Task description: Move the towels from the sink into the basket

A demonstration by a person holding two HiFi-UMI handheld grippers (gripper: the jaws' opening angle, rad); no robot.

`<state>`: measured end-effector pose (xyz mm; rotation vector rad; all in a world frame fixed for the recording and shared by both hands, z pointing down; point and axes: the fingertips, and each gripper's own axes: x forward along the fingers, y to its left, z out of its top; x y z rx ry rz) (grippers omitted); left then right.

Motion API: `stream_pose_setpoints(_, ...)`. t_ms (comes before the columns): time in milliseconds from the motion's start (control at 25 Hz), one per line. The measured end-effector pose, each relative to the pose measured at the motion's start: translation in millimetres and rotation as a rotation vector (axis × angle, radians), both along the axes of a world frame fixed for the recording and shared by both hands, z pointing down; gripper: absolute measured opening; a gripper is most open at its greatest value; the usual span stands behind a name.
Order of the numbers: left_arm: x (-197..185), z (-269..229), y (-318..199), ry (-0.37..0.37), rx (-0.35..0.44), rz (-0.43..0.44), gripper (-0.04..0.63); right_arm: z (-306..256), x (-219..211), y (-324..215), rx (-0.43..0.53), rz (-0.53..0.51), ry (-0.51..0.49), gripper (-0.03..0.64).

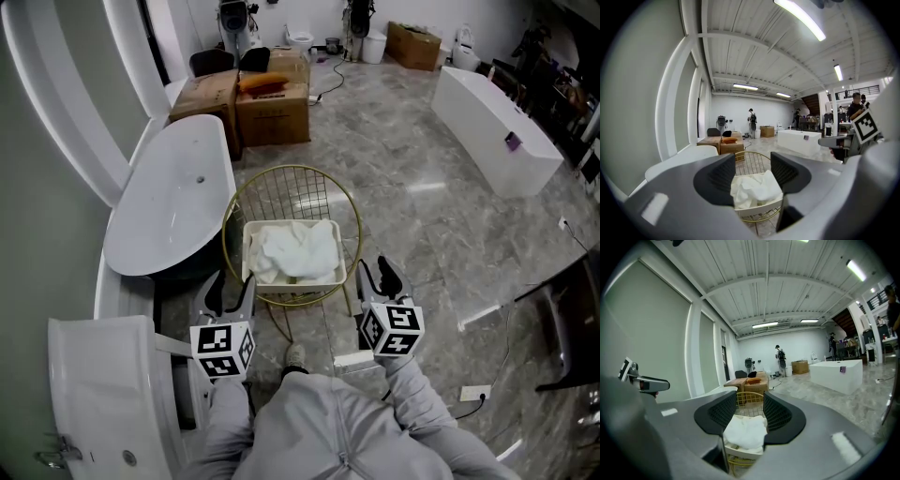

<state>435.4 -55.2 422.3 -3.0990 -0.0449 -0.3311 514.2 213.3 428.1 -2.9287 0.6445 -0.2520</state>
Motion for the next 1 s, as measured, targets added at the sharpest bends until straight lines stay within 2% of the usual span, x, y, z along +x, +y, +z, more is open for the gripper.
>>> stream_pose_setpoints(1000,6.6,0.0,-8.0,-0.001,0.014,-0.013,0.287,6.7,6.4,-9.1,-0.027,-0.016,-0.033,0.176)
